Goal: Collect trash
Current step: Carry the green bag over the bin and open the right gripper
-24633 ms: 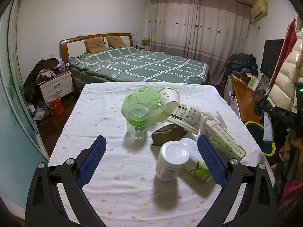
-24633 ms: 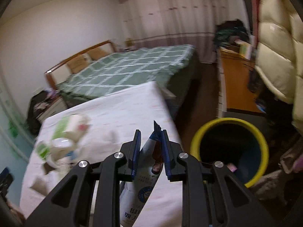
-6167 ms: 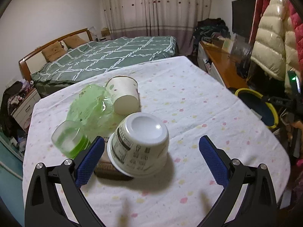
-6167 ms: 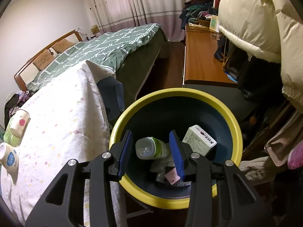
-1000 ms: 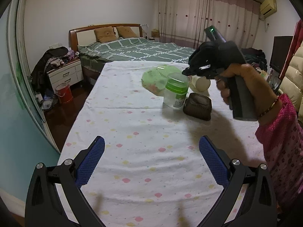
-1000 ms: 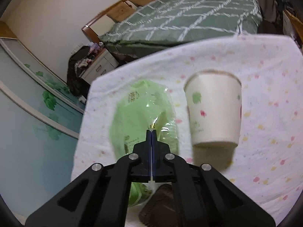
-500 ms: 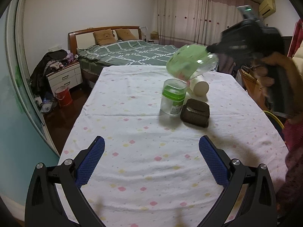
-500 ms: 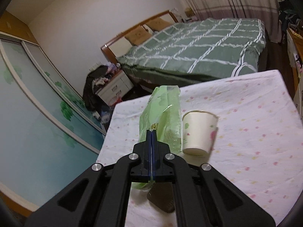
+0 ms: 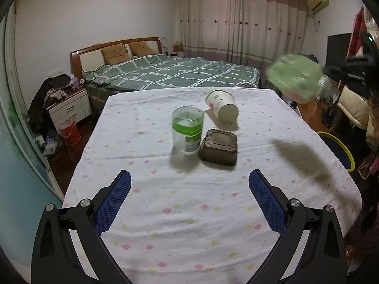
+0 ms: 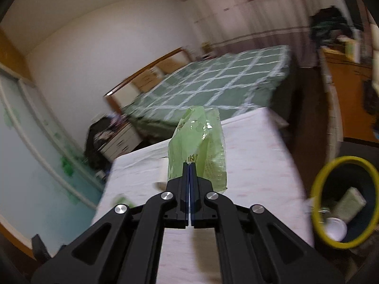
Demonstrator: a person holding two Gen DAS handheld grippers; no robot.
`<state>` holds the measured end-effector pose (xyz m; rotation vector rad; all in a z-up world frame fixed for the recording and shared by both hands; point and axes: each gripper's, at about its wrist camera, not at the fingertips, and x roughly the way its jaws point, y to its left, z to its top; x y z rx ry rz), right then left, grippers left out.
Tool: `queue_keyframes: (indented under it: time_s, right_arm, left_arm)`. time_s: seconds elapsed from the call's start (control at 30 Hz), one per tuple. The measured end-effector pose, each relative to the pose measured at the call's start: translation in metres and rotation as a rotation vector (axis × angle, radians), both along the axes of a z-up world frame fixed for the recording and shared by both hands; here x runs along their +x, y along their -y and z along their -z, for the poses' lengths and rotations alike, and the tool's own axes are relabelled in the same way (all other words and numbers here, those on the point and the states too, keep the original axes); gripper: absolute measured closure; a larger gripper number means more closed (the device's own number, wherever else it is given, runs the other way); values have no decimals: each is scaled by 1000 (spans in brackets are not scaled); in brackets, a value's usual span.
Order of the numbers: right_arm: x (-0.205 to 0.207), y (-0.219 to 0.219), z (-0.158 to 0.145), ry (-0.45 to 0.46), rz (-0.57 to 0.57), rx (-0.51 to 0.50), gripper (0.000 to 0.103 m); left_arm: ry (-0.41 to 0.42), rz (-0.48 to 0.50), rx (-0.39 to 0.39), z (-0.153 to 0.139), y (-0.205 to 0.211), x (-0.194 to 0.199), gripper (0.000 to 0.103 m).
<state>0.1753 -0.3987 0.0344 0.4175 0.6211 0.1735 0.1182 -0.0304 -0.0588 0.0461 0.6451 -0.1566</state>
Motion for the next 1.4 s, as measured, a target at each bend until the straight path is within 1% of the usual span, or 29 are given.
queue_keyframes:
  time_s: [0.13, 0.17, 0.27, 0.37, 0.4, 0.5, 0.63, 0.67, 0.7, 0.73, 0.77, 0.87, 0.93, 0.97, 1.07, 1.23, 1.4]
  right_arm:
    - [-23, 59, 12, -25, 143, -24, 103]
    - [-27, 79, 18, -41, 190, -29, 103]
    - [-33, 122, 38, -81, 285, -23, 103]
    - [-34, 153, 60, -121, 342, 2, 103]
    - [-33, 165, 72, -143, 366, 8, 103]
    - [-29, 186, 100, -207, 407, 3, 103]
    - [-23, 199, 125, -274, 449, -27, 102]
    - [-23, 203, 131, -291, 474, -48, 101]
    - [-24, 206, 135, -300, 490, -58, 99]
    - [-22, 206, 136, -302, 499, -53, 94]
    - [-24, 207, 138, -302, 504, -45, 92]
    - [-30, 205, 134, -288, 519, -64, 90]
    - [-32, 202, 131, -290, 531, -100, 83]
    - [-33, 201, 130, -285, 537, -108, 82]
    - [-36, 195, 124, -264, 545, -143, 81]
    - [-37, 185, 119, -241, 514, -140, 80]
    - [-36, 178, 118, -236, 484, -132, 80]
  left_arm:
    - [-6, 19, 6, 1, 9, 7, 5]
    - [-11, 25, 7, 2, 13, 10, 5]
    - [-22, 40, 14, 5, 20, 12, 5]
    - [-35, 60, 25, 9, 29, 17, 5]
    - [-37, 65, 27, 10, 31, 18, 5]
    - [-39, 74, 32, 10, 36, 19, 5]
    - [-38, 73, 34, 9, 38, 23, 5]
    - [-39, 73, 34, 9, 38, 24, 5]
    - [-39, 74, 33, 9, 38, 23, 5]
    - [-41, 73, 31, 9, 38, 23, 5]
    - [-42, 72, 30, 9, 38, 23, 5]
    - [-44, 68, 35, 10, 37, 26, 5]
    - [-51, 62, 21, 10, 33, 30, 5]
    - [-55, 58, 12, 11, 30, 32, 5]
    - [-54, 29, 15, 12, 23, 39, 5]
    - [-35, 10, 9, 9, 14, 60, 5]
    - [-28, 16, 6, 8, 8, 98, 5]
